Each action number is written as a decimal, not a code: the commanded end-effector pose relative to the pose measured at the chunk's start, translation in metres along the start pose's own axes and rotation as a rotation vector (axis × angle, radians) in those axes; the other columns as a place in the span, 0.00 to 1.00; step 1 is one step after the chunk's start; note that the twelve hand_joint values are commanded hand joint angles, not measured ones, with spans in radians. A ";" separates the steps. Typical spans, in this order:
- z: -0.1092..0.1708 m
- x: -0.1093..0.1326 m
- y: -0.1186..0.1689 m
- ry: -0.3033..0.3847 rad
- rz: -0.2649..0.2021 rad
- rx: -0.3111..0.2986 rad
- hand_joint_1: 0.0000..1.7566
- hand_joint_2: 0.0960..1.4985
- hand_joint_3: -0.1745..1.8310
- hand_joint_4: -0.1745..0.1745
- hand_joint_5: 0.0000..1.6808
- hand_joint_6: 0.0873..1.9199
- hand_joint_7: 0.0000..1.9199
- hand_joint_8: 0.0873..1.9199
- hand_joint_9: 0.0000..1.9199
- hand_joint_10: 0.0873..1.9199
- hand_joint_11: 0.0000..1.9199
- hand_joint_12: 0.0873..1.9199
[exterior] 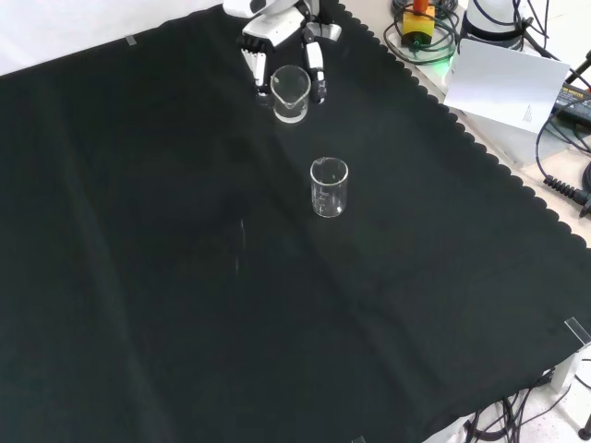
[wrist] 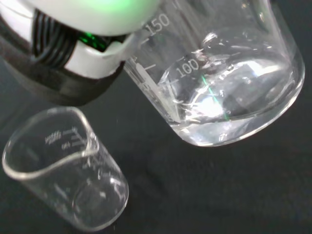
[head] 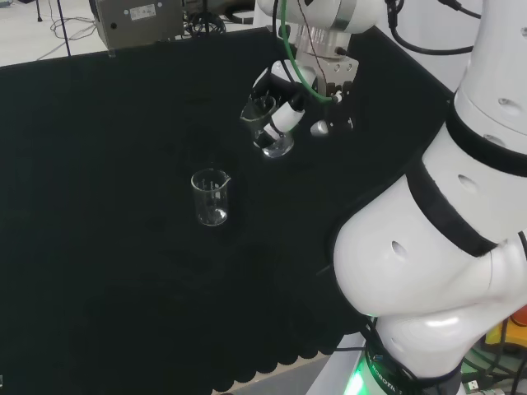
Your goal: Pour the water from the handheld beaker into the one on the table.
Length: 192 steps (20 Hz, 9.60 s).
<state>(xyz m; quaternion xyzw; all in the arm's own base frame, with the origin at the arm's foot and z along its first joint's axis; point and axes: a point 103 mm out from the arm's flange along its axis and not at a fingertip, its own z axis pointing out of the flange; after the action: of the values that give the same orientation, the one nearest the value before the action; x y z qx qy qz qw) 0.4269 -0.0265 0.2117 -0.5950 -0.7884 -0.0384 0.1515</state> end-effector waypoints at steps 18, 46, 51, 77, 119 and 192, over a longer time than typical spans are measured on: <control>0.030 0.036 -0.004 -0.264 -0.010 0.279 0.66 0.39 0.43 0.71 0.75 0.34 0.89 0.03 0.94 0.00 0.85 0.26; 0.036 0.066 0.016 -0.491 0.031 0.456 0.65 0.40 0.44 0.70 0.73 0.37 0.89 0.04 0.94 0.00 0.85 0.26; 0.036 0.077 0.021 -0.522 0.029 0.476 0.65 0.40 0.44 0.70 0.73 0.38 0.89 0.04 0.94 0.00 0.85 0.26; 0.031 0.098 0.030 -0.644 0.053 0.609 0.65 0.40 0.44 0.72 0.73 0.38 0.88 0.04 0.94 0.00 0.84 0.26; 0.028 0.107 0.043 -0.728 0.135 0.749 0.65 0.40 0.45 0.77 0.72 0.40 0.88 0.06 0.94 0.00 0.84 0.26; 0.024 0.143 0.055 -0.837 0.219 0.887 0.64 0.40 0.45 0.79 0.71 0.42 0.87 0.08 0.94 0.00 0.84 0.26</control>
<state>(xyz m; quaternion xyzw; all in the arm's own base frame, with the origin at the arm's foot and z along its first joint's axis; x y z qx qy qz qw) 0.4391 0.1268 0.2236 -0.5177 -0.6605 0.5401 0.0637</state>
